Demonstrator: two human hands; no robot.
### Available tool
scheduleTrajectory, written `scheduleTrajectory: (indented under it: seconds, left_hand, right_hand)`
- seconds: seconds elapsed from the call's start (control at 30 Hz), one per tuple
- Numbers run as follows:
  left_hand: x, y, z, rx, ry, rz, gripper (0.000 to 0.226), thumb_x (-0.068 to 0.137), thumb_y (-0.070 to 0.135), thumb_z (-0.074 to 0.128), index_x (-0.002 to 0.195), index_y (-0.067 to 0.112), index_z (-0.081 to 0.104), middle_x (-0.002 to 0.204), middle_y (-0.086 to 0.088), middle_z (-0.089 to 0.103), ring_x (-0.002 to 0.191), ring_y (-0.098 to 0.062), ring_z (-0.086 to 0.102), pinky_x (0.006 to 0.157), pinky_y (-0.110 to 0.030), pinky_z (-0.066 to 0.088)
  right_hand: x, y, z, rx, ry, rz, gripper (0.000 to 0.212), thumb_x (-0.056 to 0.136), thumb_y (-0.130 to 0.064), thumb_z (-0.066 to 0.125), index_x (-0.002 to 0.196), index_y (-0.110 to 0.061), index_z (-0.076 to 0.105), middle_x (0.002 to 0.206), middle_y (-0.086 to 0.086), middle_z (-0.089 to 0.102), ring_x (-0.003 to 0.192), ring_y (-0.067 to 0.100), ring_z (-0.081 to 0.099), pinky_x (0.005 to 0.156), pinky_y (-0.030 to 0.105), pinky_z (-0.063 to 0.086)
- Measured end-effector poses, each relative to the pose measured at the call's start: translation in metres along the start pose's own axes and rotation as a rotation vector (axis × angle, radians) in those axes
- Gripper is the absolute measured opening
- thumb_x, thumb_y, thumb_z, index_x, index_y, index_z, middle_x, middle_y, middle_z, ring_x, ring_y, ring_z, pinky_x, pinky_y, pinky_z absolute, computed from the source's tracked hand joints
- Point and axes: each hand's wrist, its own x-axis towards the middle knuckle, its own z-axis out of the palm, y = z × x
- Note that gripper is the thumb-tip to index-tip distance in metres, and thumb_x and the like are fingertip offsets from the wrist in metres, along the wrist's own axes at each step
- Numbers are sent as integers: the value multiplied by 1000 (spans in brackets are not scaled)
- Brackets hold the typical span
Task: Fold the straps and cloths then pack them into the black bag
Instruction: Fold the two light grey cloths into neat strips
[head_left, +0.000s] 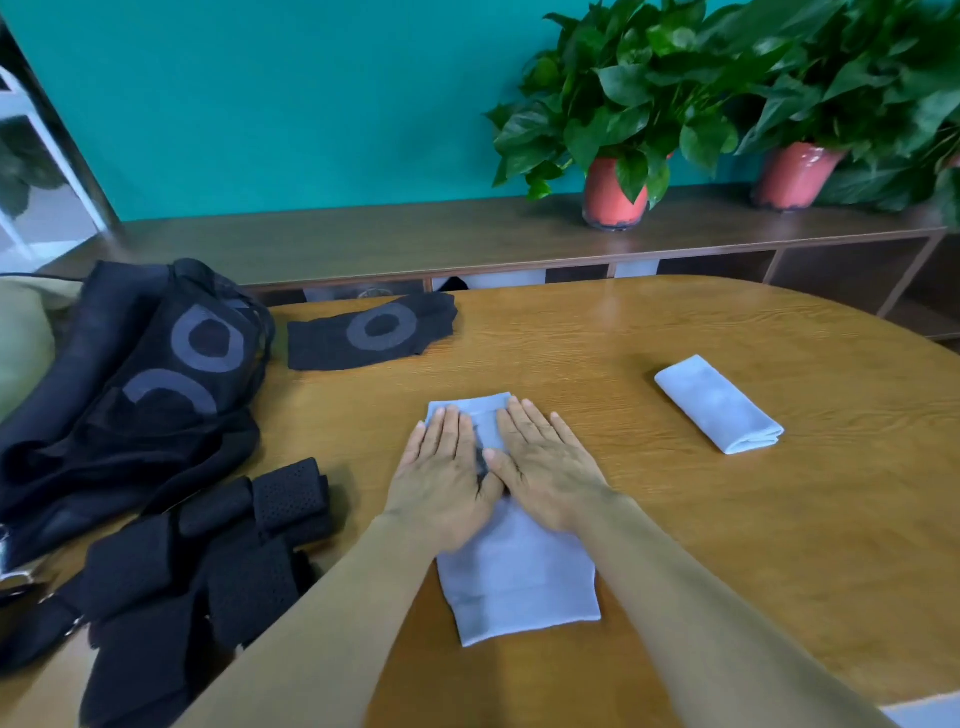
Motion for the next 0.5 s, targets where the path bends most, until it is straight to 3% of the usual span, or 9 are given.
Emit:
scheduleTrajectory:
  seconds: [0.5]
  left_hand:
    - [-4, -13, -2, 60, 10, 57, 80, 95, 62, 8, 151, 7, -10, 159, -7, -16, 145, -15, -19, 118, -32, -14]
  right_hand:
    - [-5, 7, 5, -29, -5, 122, 67, 98, -53, 5, 150, -14, -10, 157, -2, -17, 142, 10, -21, 117, 40, -12]
